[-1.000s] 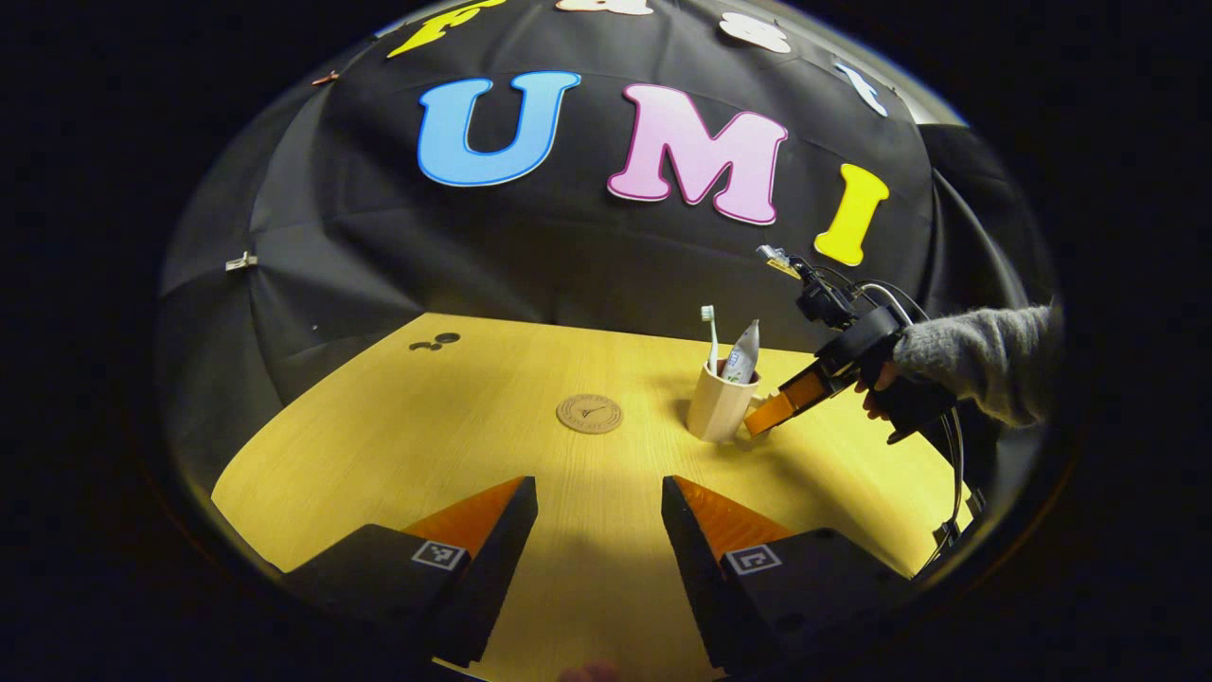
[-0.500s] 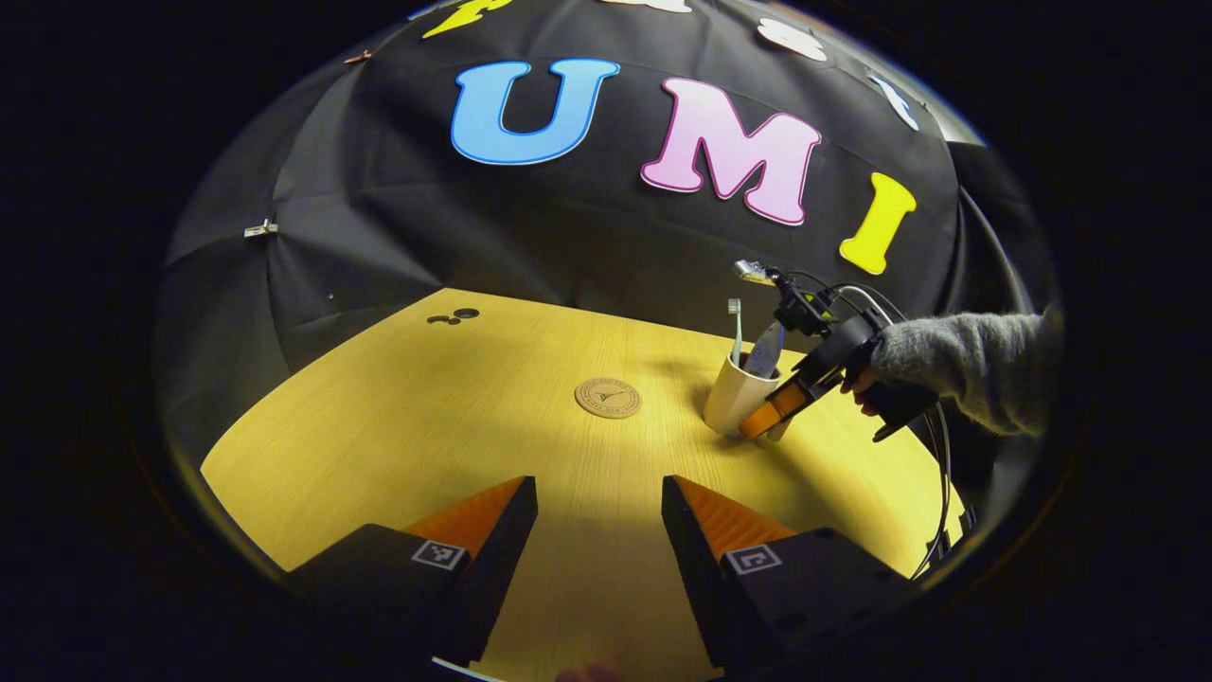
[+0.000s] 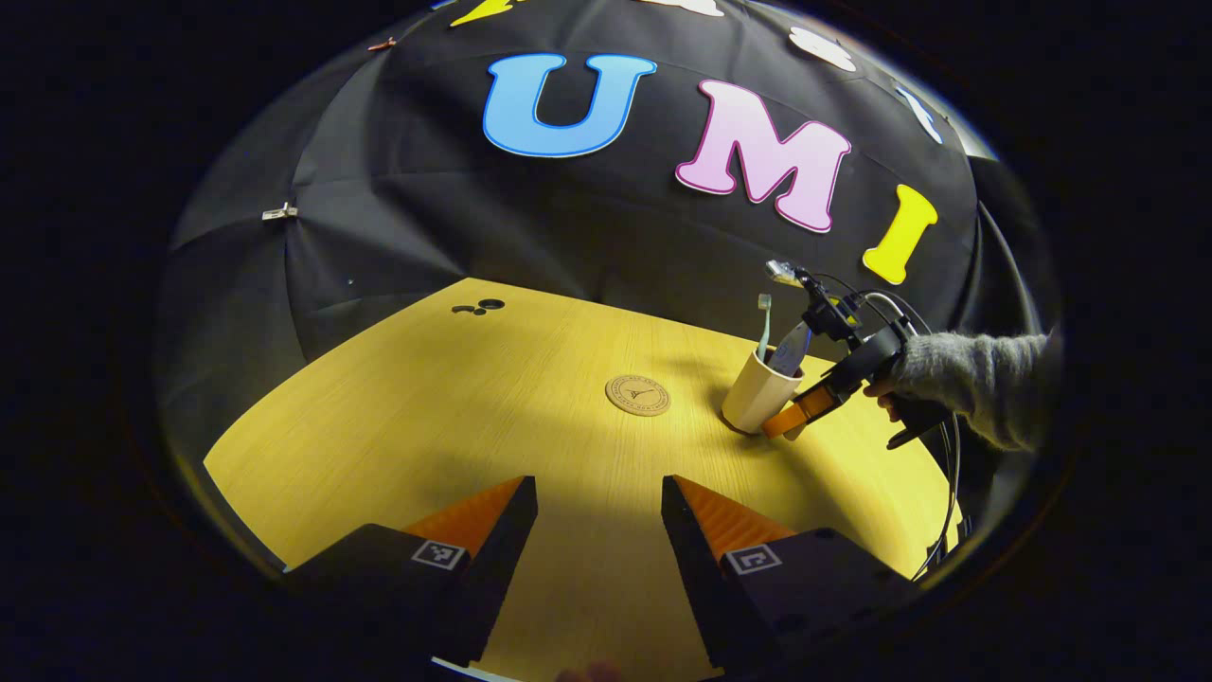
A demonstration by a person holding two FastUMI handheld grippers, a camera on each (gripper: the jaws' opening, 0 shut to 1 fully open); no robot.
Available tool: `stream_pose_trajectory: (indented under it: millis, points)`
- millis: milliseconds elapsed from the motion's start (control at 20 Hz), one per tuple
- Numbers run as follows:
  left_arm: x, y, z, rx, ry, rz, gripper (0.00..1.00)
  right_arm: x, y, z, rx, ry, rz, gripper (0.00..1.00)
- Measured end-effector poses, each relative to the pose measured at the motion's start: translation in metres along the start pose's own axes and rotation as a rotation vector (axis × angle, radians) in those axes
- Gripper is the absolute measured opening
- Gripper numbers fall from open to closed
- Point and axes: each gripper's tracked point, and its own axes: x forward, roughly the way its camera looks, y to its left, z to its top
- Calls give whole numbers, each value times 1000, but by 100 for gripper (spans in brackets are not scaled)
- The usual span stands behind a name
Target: Put the toothbrush and toothpaste on the desktop into the cup, then pick up the cup and place it on the coaster on the desktop.
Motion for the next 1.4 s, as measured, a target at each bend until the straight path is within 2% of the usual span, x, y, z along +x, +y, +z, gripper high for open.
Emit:
stream_pose_trajectory:
  millis: [300,550,600,650,900,1350,1400]
  points:
    - [-18,25,1,-19,-16,22,84,7,62,46,-38,-25,77,31]
    - [-31,47,-7,-50,-9,54,84,26,93,79,-80,-35,87,31]
    - [-34,51,-7,-51,-12,62,84,28,97,82,-89,-30,89,26]
    - [-36,56,-6,-54,-15,71,84,30,99,84,-98,-23,88,31]
    - [-46,68,-15,-71,-7,98,84,49,112,86,-134,21,81,31]
    - [-48,76,-19,-81,-4,108,84,57,113,84,-103,66,72,31]
    - [-47,75,-19,-81,-3,108,84,57,114,82,-94,73,78,36]
